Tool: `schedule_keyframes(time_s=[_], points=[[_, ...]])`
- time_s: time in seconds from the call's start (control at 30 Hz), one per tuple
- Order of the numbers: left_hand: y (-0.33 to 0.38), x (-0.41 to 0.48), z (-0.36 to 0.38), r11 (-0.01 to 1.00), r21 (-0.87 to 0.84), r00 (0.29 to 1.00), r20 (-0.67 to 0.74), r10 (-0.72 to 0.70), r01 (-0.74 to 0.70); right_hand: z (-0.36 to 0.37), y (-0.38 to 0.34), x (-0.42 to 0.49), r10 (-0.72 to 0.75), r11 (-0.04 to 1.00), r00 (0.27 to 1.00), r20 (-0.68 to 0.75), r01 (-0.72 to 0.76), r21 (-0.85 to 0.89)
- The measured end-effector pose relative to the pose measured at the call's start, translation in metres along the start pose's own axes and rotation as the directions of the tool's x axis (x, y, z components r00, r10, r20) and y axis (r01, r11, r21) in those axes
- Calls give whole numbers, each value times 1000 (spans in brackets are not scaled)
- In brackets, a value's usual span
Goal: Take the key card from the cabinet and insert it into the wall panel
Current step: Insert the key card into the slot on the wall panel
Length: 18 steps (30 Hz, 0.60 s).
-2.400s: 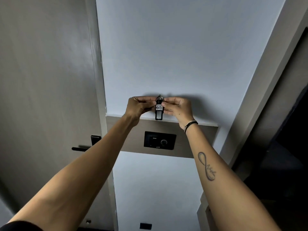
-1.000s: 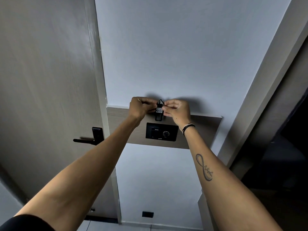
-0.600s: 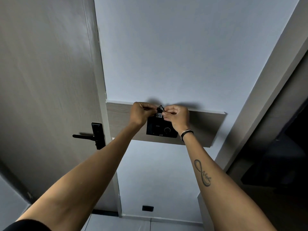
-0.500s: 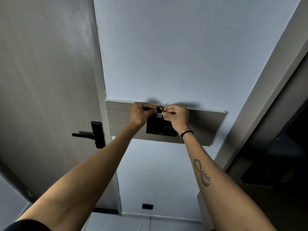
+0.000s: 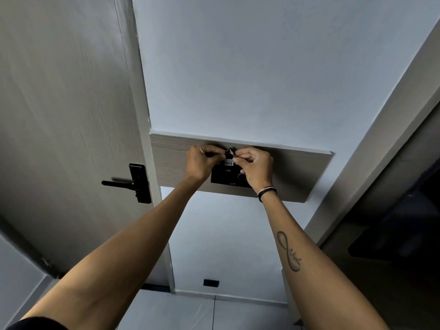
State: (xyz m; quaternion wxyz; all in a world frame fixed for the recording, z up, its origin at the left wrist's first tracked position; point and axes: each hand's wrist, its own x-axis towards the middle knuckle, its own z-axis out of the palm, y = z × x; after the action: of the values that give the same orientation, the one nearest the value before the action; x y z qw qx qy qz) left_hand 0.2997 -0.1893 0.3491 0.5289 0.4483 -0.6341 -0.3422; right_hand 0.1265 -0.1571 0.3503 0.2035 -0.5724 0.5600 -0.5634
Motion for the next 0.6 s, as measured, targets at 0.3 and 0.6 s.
schedule_keyframes(time_s=[0.3, 0.6], points=[[-1, -12, 7, 989, 119, 994, -61, 93, -85, 2, 14, -6, -42, 995, 998, -36, 39, -87], [-9, -21, 17, 965, 208, 964, -174, 199, -161, 2, 14, -6, -86, 987, 996, -29, 81, -136]])
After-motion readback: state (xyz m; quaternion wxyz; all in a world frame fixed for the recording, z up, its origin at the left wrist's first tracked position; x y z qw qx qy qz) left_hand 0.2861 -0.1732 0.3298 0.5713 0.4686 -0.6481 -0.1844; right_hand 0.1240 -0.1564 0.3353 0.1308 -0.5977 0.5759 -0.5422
